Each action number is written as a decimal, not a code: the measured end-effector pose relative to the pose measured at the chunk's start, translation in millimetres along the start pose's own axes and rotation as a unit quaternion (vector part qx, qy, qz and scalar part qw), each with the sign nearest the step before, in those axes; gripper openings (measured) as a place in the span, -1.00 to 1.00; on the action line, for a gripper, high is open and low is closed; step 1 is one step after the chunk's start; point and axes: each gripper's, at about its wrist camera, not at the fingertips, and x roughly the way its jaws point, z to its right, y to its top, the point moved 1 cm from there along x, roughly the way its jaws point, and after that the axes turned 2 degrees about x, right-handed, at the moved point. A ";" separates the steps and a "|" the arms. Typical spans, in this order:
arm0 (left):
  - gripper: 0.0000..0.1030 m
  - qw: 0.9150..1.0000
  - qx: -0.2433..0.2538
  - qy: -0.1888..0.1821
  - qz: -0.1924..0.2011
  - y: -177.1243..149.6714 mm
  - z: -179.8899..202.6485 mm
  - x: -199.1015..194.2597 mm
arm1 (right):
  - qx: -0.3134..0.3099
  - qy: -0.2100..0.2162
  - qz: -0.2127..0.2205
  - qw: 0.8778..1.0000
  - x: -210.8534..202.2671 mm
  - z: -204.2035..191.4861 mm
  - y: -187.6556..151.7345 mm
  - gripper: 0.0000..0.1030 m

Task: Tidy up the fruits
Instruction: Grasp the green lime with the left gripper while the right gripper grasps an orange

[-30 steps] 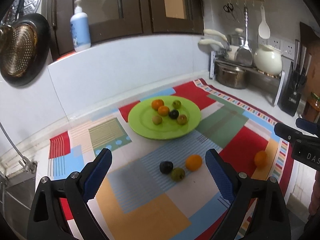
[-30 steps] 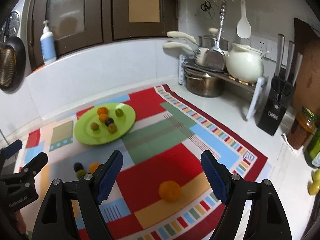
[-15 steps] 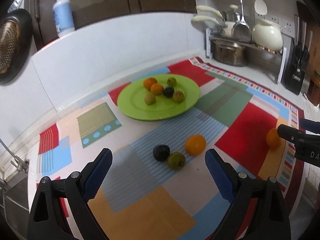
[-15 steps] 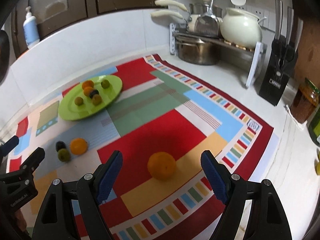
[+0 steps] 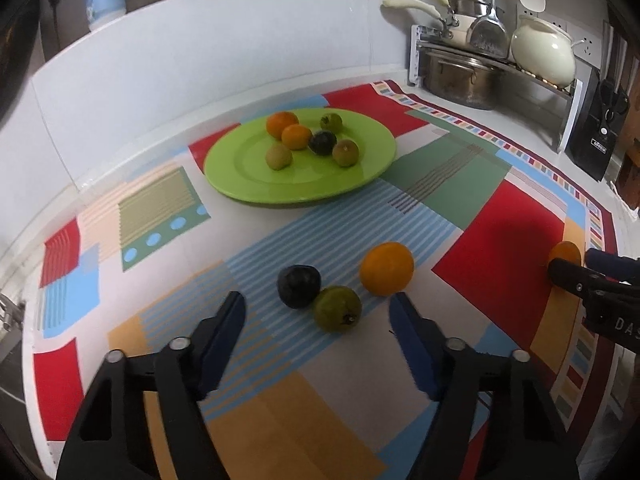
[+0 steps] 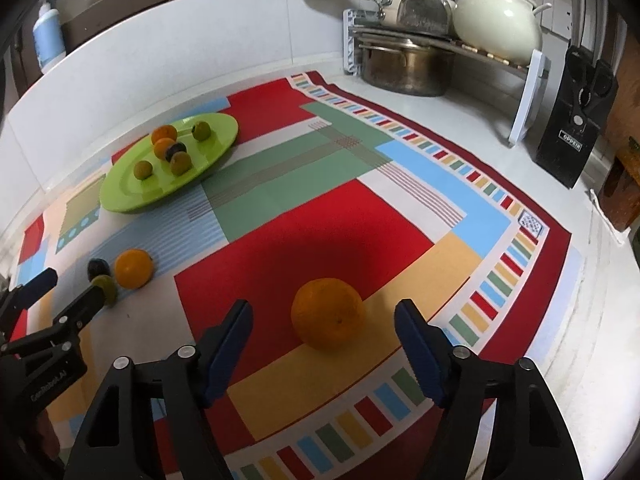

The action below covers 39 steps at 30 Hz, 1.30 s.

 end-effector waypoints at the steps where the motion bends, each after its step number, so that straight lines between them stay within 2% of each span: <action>1: 0.21 1.000 0.000 -0.006 -0.004 -0.5 0.7 2.3 | 0.001 0.001 -0.002 1.000 2.0 0.1 -0.1 0.27; 7: -0.19 0.999 0.001 -0.032 -0.014 -2.5 3.6 9.7 | -0.002 0.002 -0.009 1.000 9.8 1.2 -0.6 0.13; 17: -0.33 1.000 0.018 -0.018 -0.008 -1.3 6.6 13.9 | -0.011 0.002 -0.015 1.000 18.2 2.4 -1.7 -0.16; 19: -0.45 1.000 0.021 -0.020 -0.011 -1.6 7.4 14.3 | -0.014 0.001 -0.014 1.000 17.9 2.7 -1.9 -0.18; 28: -0.46 0.999 0.019 -0.027 -0.009 -1.6 8.5 8.4 | -0.024 0.014 -0.001 1.000 9.7 -1.4 -1.6 -0.19; 39: -0.46 0.999 0.026 -0.029 0.032 8.1 13.6 -27.0 | -0.049 0.053 0.036 0.997 -20.1 -15.2 3.9 -0.19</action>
